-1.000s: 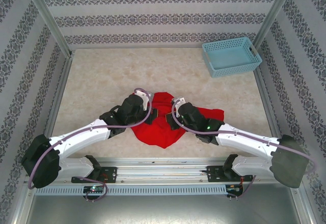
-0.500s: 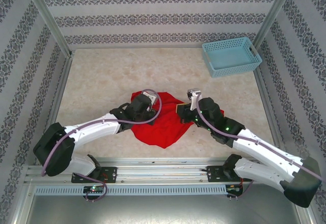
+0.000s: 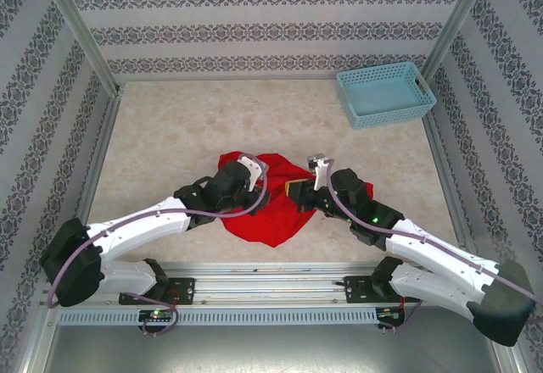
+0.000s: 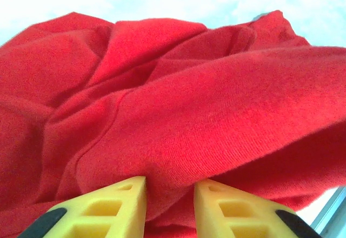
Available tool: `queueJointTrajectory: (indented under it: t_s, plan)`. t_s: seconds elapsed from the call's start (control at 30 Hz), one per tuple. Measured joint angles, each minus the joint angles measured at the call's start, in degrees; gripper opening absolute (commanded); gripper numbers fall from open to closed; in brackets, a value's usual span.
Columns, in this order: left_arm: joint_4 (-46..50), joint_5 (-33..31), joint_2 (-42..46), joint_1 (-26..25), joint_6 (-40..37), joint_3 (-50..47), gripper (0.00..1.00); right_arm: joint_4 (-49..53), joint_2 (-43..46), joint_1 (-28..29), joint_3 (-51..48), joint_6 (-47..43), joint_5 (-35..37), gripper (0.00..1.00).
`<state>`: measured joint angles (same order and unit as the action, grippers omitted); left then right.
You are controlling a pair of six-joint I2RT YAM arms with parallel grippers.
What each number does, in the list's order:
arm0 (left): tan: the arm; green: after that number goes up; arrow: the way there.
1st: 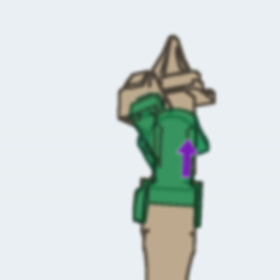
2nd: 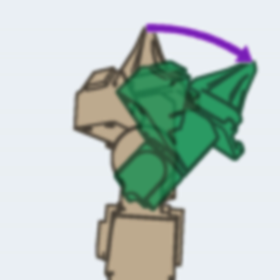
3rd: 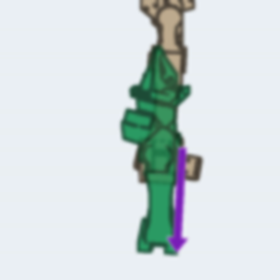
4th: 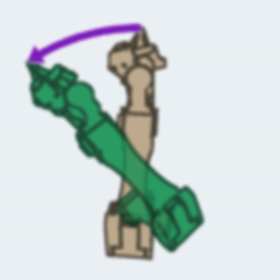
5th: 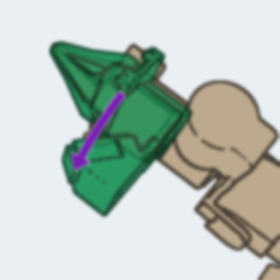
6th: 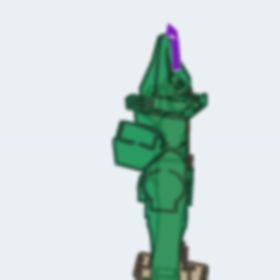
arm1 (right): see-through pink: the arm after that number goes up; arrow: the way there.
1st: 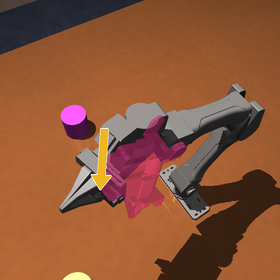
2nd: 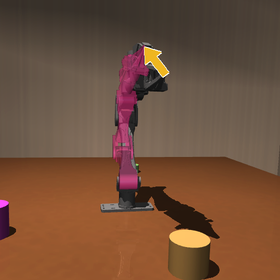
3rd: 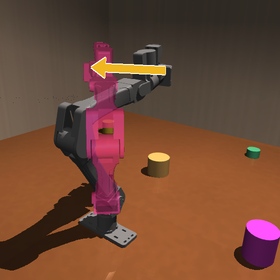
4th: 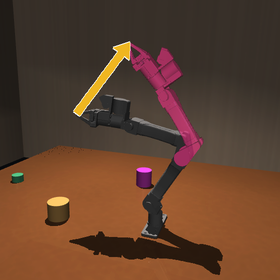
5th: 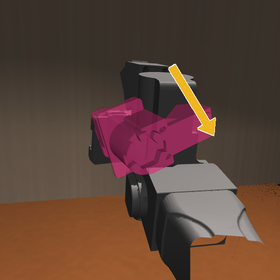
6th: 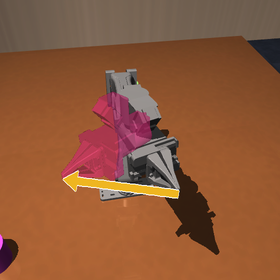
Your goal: Fold the inside-out t-shirt
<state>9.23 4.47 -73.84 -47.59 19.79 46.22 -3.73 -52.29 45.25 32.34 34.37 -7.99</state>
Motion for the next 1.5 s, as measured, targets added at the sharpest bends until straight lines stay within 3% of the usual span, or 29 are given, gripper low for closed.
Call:
queueJointTrajectory:
  t_s: [0.27, 0.53, 0.67, 1.1, 1.5]
  plan:
    - [-2.9, 3.3, -6.4, -1.9, 0.4, 2.4, 0.26, 0.2, 0.9, 0.0, -1.1, -0.2, 1.7, 0.00]
    - [-5.4, 3.4, -0.4, -6.4, 0.6, 1.1, 0.26, 0.5, 0.6, 0.0, -1.1, -0.5, 5.5, 0.00]
    - [-5.8, 2.1, 0.8, -6.3, 0.6, 0.5, 0.26, 0.5, -0.2, 0.0, -1.1, -1.4, 5.6, 0.00]
    - [-8.6, 2.6, -11.1, -2.5, 3.8, 1.0, 0.13, 1.8, 1.9, 0.0, -1.1, -4.2, 5.1, 0.00]
    - [-7.1, -0.4, -17.6, 1.2, 5.9, 10.0, 0.34, 5.9, -0.7, 0.0, -1.1, -6.4, 6.8, 0.00]
